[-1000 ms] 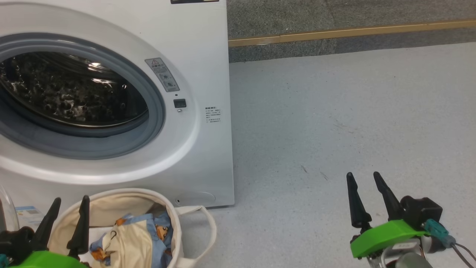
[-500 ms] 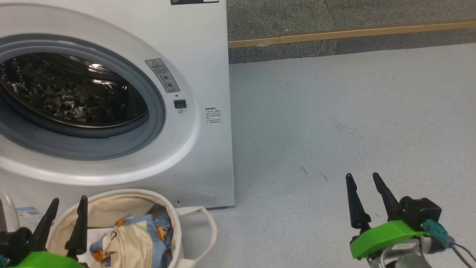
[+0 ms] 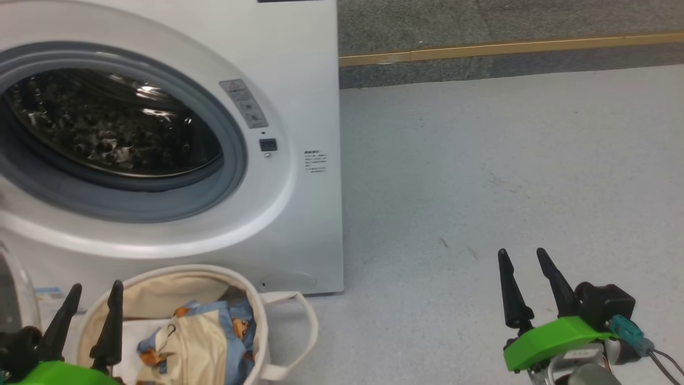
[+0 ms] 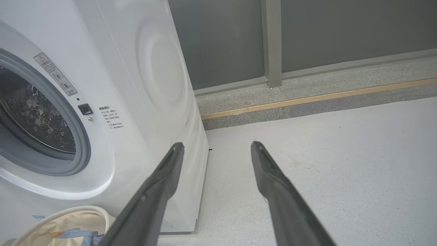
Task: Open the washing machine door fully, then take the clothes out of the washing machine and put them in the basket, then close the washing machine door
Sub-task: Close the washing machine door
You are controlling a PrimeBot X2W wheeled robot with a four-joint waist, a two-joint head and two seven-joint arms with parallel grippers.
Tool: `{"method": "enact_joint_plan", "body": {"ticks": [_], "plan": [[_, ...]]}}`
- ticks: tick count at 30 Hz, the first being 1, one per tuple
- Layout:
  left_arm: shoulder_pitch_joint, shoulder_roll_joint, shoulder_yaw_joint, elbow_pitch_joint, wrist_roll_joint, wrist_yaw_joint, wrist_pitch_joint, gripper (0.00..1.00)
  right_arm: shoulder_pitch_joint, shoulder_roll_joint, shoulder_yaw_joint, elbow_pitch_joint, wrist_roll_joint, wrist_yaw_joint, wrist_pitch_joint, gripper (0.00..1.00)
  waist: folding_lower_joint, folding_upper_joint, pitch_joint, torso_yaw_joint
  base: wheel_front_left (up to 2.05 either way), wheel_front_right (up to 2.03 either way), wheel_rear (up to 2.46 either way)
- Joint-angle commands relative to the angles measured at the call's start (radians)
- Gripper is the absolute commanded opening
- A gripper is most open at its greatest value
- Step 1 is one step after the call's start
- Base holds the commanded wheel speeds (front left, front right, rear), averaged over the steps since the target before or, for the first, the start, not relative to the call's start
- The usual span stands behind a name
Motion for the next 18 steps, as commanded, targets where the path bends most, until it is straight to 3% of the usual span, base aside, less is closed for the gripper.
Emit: {"method": "enact_joint_plan", "body": {"ticks": [1,18], "plan": [[-0.04,0.043,0.042,-0.035,-0.007,0.006,-0.004,1.0,-0.016,-0.008,0.017,-0.03,-0.002,0.004,-0.012,1.0,0.0,-0.0001,0.001,0.001,-1.63,1.06,0.57],[-0.036,0.054,0.033,-0.063,-0.025,0.013,0.015,1.0,-0.017,-0.002,0.008,-0.037,-0.006,0.004,-0.012,1.0,0.0,-0.0001,0.015,0.006,-2.26,1.62,0.64]]}}
